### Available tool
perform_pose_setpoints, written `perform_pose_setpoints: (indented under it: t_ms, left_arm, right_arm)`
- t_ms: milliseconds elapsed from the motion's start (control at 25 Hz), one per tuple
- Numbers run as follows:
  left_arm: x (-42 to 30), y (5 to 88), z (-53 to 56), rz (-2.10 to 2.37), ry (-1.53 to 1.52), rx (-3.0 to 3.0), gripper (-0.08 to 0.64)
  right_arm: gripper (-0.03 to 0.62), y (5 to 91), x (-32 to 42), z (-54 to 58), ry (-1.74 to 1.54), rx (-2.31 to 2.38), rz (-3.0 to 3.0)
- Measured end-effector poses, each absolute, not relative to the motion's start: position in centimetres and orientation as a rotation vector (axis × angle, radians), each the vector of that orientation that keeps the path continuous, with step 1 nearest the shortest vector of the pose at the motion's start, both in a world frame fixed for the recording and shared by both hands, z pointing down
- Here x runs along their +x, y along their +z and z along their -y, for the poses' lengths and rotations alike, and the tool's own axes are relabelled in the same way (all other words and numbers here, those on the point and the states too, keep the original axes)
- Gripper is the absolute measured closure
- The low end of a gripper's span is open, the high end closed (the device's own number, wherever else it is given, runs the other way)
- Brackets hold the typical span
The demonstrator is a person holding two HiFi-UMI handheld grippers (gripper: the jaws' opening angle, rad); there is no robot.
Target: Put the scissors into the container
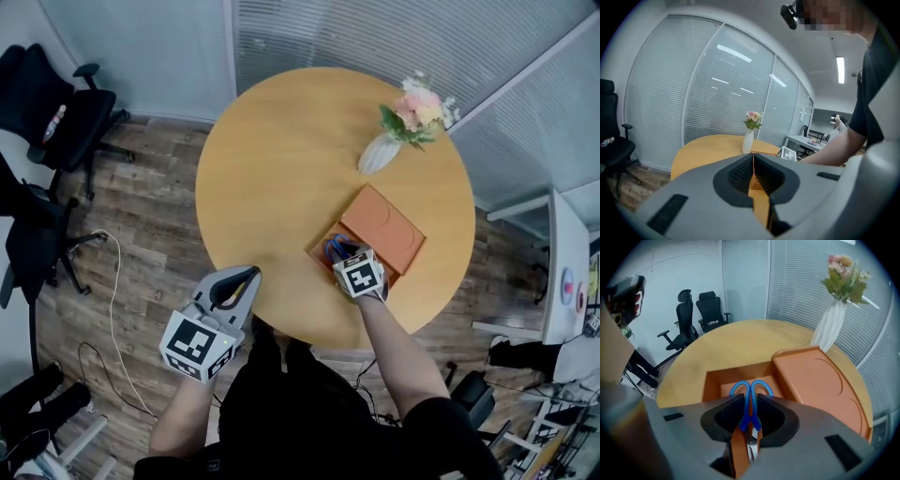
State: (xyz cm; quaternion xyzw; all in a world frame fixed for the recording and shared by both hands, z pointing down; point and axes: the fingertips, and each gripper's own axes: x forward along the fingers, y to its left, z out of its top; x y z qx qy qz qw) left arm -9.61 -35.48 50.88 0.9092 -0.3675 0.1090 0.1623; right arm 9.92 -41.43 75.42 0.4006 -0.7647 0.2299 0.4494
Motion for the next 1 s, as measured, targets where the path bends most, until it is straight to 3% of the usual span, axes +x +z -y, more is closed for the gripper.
perform_pose_setpoints:
  t_ms: [520, 1000]
  left_arm:
    - [-9.7, 49.8, 36.6, 0.996, 0.283, 2.652, 0.545]
    - [-3.4, 44.8, 37.6, 0.871, 0.257, 2.81, 0.545]
  right_arm:
    - [0.459, 74.3, 11.5, 40.4, 0.667, 1.08, 1.905]
    - [0.476, 60.3, 15.4, 40.3, 0.52, 1.351, 2.163]
